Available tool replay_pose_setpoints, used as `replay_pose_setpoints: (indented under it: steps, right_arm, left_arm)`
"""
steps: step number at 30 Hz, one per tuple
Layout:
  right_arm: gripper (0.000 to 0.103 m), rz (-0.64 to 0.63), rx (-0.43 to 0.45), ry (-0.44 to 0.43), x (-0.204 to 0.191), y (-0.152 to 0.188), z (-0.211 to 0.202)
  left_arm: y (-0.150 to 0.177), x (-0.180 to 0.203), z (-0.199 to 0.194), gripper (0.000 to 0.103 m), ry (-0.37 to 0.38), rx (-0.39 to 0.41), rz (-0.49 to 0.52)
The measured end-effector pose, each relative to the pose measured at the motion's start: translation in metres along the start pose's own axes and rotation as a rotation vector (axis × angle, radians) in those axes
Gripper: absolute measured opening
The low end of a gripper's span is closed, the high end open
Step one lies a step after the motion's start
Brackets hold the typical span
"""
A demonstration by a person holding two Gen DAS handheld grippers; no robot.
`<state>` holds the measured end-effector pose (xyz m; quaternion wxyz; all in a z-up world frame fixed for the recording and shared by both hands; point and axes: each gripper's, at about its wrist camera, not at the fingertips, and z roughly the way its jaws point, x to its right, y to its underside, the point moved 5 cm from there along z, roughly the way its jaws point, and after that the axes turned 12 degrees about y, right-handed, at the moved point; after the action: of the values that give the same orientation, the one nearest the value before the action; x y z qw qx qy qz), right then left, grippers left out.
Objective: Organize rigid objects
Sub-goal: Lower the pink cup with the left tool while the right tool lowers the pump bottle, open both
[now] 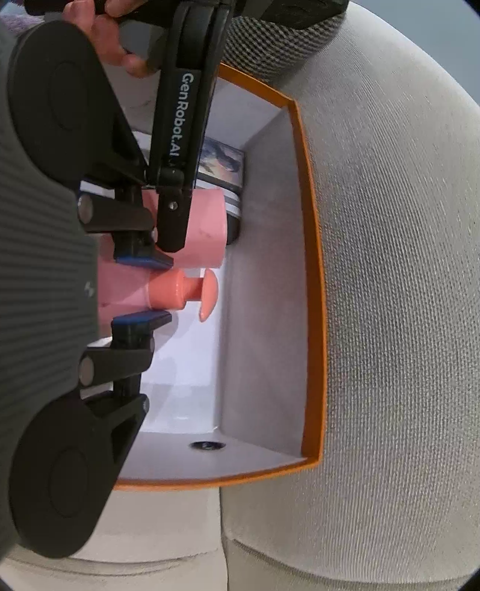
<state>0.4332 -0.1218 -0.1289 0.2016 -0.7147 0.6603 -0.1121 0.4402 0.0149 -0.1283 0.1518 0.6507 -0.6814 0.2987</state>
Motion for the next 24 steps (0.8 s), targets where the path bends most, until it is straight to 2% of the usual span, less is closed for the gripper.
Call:
replay_pose_setpoints:
  steps: [4, 6, 12, 18, 20, 24]
  right_arm:
    - [0.023, 0.007, 0.010, 0.016, 0.001, -0.004, 0.009]
    - [0.026, 0.000, 0.016, 0.015, -0.001, -0.005, 0.012]
    - [0.029, -0.086, 0.038, -0.004, -0.004, -0.004, 0.004]
    - [0.041, -0.227, -0.002, -0.020, -0.007, 0.008, -0.005]
    - [0.048, -0.283, -0.025, -0.022, -0.012, 0.013, -0.002]
    - [0.055, -0.389, -0.059, -0.020, -0.025, 0.016, 0.010]
  left_arm:
    - [-0.005, -0.007, 0.004, 0.065, 0.029, -0.016, -0.018]
    - [-0.006, -0.008, 0.005, 0.065, 0.031, -0.013, -0.019]
    - [0.005, -0.003, -0.009, 0.068, 0.043, 0.005, 0.036]
    - [0.016, 0.002, -0.021, 0.064, 0.001, -0.011, 0.148]
    - [0.018, 0.003, -0.021, 0.061, -0.006, -0.013, 0.157]
    - [0.021, 0.009, -0.013, 0.056, 0.007, -0.012, 0.149]
